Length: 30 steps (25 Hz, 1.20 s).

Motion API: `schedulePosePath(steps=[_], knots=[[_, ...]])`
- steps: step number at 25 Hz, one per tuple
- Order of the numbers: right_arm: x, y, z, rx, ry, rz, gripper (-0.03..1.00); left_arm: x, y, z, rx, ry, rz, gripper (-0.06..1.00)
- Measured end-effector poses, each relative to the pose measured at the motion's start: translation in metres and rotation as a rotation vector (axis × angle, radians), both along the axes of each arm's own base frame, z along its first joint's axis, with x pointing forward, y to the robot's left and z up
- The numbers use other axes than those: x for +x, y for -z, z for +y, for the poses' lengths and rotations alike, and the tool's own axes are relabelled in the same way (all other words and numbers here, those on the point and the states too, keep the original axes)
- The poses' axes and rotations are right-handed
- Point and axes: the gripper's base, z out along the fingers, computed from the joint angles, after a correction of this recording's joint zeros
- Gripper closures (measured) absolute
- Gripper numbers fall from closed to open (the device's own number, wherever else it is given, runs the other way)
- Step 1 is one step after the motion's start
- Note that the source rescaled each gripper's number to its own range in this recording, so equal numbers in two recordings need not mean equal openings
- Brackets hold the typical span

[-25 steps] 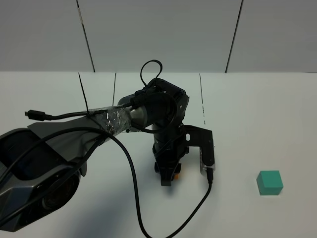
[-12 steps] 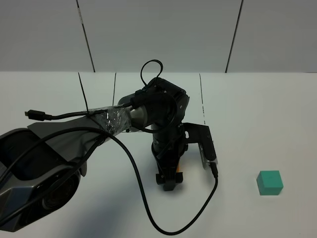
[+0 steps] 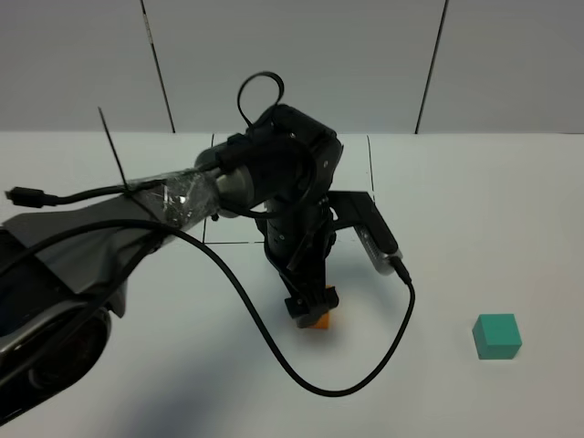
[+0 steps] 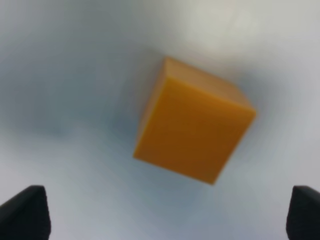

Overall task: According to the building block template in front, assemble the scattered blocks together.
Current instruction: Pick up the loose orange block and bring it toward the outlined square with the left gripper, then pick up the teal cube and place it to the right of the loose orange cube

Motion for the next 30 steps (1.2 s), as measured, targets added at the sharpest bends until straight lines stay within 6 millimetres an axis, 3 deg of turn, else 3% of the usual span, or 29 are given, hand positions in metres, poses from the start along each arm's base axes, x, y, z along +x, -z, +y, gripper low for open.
schedulePosePath(steps=[5,8,12,16,20,22,26,30], knots=[[0.000,0.000,0.000,0.000,0.000,0.000,0.13,0.001,-0.057,0.016,-0.081,-0.109,-0.091,-0.03],[0.000,0.000,0.000,0.000,0.000,0.000,0.13,0.013,-0.084,0.046,-0.122,-0.258,-0.136,-0.02],[0.000,0.000,0.000,0.000,0.000,0.000,0.13,0.033,-0.111,0.109,-0.155,-0.525,-0.175,-0.02],[0.000,0.000,0.000,0.000,0.000,0.000,0.13,0.024,-0.135,0.185,-0.153,-0.736,-0.193,-0.01],[0.000,0.000,0.000,0.000,0.000,0.000,0.14,-0.018,-0.168,0.262,-0.199,-0.957,-0.292,0.00],[0.000,0.000,0.000,0.000,0.000,0.000,0.14,-0.049,-0.190,0.291,-0.244,-1.049,-0.397,0.00],[0.000,0.000,0.000,0.000,0.000,0.000,0.14,-0.118,-0.222,0.301,-0.341,-1.057,-0.579,0.00],[0.000,0.000,0.000,0.001,0.001,0.000,0.14,-0.176,-0.232,0.294,-0.400,-1.016,-0.645,0.00]])
